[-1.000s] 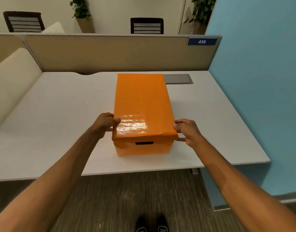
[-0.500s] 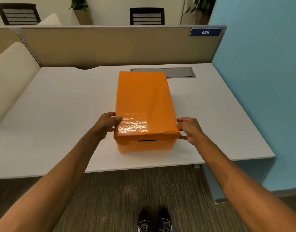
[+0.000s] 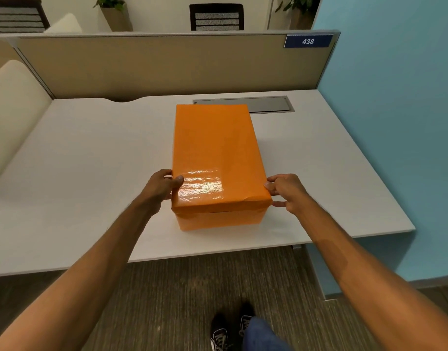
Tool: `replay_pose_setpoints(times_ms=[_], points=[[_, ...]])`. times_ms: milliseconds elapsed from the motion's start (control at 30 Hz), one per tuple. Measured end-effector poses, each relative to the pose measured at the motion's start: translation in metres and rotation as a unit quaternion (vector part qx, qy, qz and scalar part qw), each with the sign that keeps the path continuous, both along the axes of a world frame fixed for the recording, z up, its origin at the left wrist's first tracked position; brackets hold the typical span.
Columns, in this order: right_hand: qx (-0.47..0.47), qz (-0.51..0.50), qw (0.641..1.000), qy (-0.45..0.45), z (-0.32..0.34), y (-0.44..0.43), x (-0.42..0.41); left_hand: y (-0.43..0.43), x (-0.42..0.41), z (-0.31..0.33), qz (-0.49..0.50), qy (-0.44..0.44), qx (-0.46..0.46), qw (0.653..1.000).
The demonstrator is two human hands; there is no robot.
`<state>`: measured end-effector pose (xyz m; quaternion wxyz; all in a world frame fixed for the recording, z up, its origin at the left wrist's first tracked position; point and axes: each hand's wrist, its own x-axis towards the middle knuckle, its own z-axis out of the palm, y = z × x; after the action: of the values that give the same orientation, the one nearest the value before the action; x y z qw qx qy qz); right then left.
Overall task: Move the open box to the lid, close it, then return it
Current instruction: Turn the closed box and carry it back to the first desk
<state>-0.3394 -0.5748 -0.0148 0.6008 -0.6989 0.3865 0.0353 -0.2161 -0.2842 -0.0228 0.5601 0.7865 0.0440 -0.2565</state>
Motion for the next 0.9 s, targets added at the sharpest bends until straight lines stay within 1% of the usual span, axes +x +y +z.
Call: replay_pose_setpoints(times_ms=[133, 233, 300, 400, 500, 600, 800, 900], points=[[0.007, 0.014, 1.0, -0.006, 0.006, -0.008, 0.016, -0.003, 0.011, 0.002, 0.025, 0.026, -0.009, 0.999], [-0.025, 0.028, 0.999, -0.032, 0.007, -0.014, 0.035, -0.005, 0.025, 0.005, 0.02, 0.007, -0.011, 1.0], [-0.071, 0.045, 0.995, -0.048, 0.006, -0.019, 0.051, -0.008, 0.037, 0.008, 0.009, -0.017, -0.007, 1.0], [-0.188, 0.102, 0.974, -0.075, 0.006, -0.026, 0.077, -0.015, 0.056, 0.013, 0.004, -0.065, 0.024, 0.998], [-0.233, 0.15, 0.955, -0.105, 0.007, -0.033, 0.105, -0.025, 0.079, 0.019, 0.003, -0.106, 0.07, 0.992], [-0.236, 0.172, 0.948, -0.129, 0.009, -0.045, 0.141, -0.038, 0.107, 0.025, 0.0, -0.131, 0.109, 0.985], [-0.219, 0.189, 0.949, -0.121, 0.01, -0.066, 0.206, -0.056, 0.156, 0.034, -0.042, -0.146, 0.121, 0.981], [-0.21, 0.181, 0.953, -0.125, 0.009, -0.075, 0.23, -0.062, 0.175, 0.036, -0.048, -0.132, 0.085, 0.987]])
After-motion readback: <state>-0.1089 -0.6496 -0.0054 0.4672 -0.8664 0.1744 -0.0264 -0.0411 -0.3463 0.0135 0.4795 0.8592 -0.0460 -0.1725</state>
